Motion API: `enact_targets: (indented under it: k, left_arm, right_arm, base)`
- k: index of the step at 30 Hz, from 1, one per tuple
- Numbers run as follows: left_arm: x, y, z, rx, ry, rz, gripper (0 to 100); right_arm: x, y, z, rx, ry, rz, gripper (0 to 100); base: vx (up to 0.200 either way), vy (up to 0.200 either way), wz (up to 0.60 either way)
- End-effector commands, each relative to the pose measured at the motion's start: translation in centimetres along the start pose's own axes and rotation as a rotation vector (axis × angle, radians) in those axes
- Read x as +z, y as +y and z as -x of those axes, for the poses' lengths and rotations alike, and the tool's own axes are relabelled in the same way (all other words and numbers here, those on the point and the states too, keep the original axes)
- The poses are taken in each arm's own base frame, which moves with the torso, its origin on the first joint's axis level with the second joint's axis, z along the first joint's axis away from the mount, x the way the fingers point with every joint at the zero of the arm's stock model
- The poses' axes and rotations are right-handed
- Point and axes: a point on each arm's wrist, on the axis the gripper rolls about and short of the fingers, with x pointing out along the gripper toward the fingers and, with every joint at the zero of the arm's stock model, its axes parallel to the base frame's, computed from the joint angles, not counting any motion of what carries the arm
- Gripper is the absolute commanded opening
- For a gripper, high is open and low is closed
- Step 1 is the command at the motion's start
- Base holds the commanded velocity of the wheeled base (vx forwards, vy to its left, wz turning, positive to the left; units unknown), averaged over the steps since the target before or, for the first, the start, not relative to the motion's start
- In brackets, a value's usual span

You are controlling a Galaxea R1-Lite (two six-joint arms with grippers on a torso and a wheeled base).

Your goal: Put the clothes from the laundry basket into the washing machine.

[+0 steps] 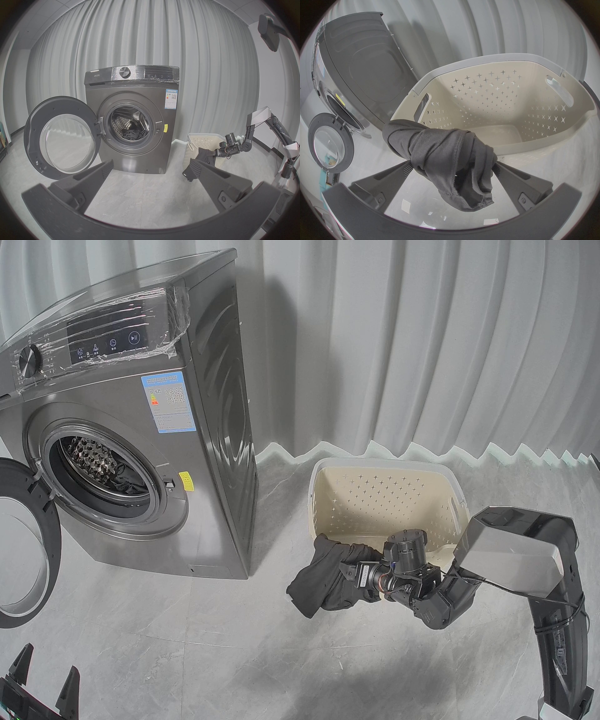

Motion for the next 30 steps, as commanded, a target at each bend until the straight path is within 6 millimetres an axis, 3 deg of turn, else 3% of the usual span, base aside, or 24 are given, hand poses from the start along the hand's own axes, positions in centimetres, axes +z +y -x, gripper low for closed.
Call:
enact_targets:
  k: [1,4,5,21,28,30]
  left_arm:
    - [-0.5,0.0,0.0,0.000,0.001,0.001,100]
    - [-0.5,0.0,0.0,0.000,0.001,0.001,100]
    - [-0.5,0.0,0.0,0.000,0.000,0.001,100]
    - [-0.5,0.0,0.0,0.000,0.001,0.003,100]
    - [-0.5,0.0,0.0,0.000,0.000,0.003,100]
    - [-0.5,0.0,0.0,0.000,0.001,0.003,100]
  right_arm:
    - [0.1,0.0,-0.2,0.002,-0.009,-0.004,100]
    - [0.3,0.1,-0.1,0.012,-0.031,-0.011,100]
    - [0.3,0.2,-0.1,0.013,-0.032,-0.010,0]
    - [-0.5,0.8,0.9,0.035,-0.027,0.000,0]
    - [1.3,2.0,3.5,0.072,-0.077,0.013,0]
    - [2.5,2.7,5.2,0.094,-0.100,0.021,0]
  base:
    - [0.000,0.000,0.00]
    - [0.000,0.000,0.00]
    - [0.000,0.000,0.00]
    - [0.000,0.000,0.00]
    - [0.000,0.000,0.00]
    - [0.000,0.000,0.00]
